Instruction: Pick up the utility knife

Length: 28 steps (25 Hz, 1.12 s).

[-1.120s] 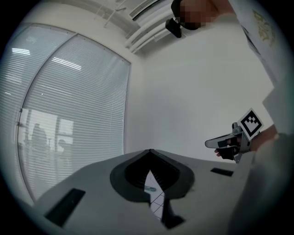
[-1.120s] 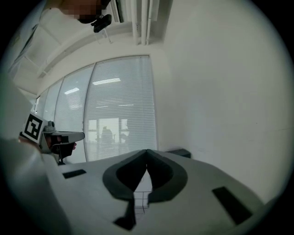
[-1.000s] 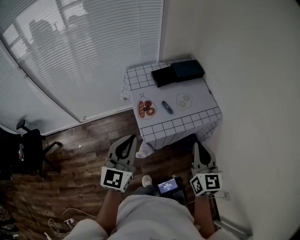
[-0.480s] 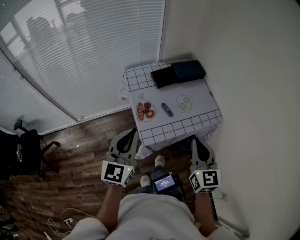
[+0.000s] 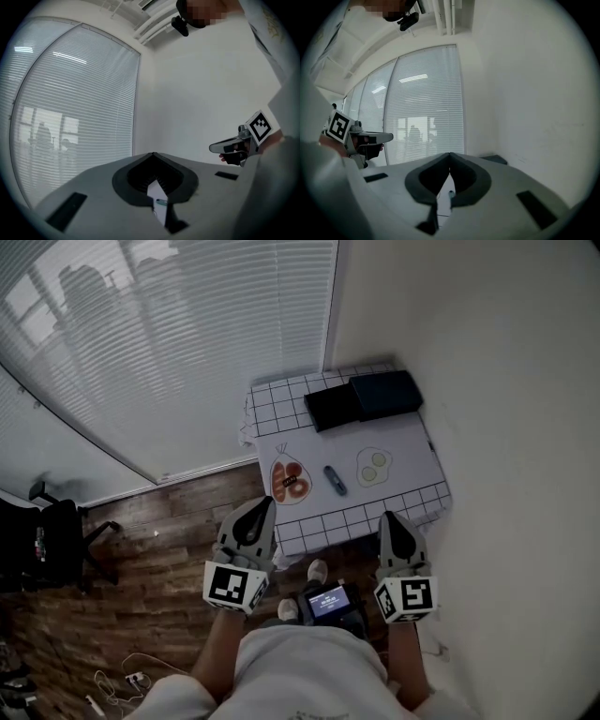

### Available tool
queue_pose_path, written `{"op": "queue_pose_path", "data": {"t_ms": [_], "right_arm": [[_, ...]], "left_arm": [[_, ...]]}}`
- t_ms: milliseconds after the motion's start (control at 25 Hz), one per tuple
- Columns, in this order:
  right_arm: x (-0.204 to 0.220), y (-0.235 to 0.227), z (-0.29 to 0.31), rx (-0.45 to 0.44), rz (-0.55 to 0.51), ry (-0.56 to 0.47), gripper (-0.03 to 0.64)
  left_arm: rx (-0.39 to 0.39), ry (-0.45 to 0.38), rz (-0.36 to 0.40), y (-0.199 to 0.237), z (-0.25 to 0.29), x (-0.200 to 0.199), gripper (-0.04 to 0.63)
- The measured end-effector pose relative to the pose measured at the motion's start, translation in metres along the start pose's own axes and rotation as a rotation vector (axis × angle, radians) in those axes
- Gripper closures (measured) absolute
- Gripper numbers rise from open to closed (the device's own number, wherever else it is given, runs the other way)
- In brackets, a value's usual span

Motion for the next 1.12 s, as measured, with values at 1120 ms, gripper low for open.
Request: {"op": "queue_pose_path", "data": {"t_ms": [1120], "right_arm": [[-0.013, -0.054, 0.133, -0.137, -0.004, 0.089, 0.611]], "left_arm": [[-0.046, 0.090, 0.010, 0.038, 0.122, 0.013, 0.588]]}}
Point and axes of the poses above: the fingertips, and each gripper's own axes: z forward along the fingers, y to its left, x out of its underside, the point moved 4 cm from there along -z, backward along the fingers, and after that the axes turned 7 degrees about y, right-handed, at the moved point
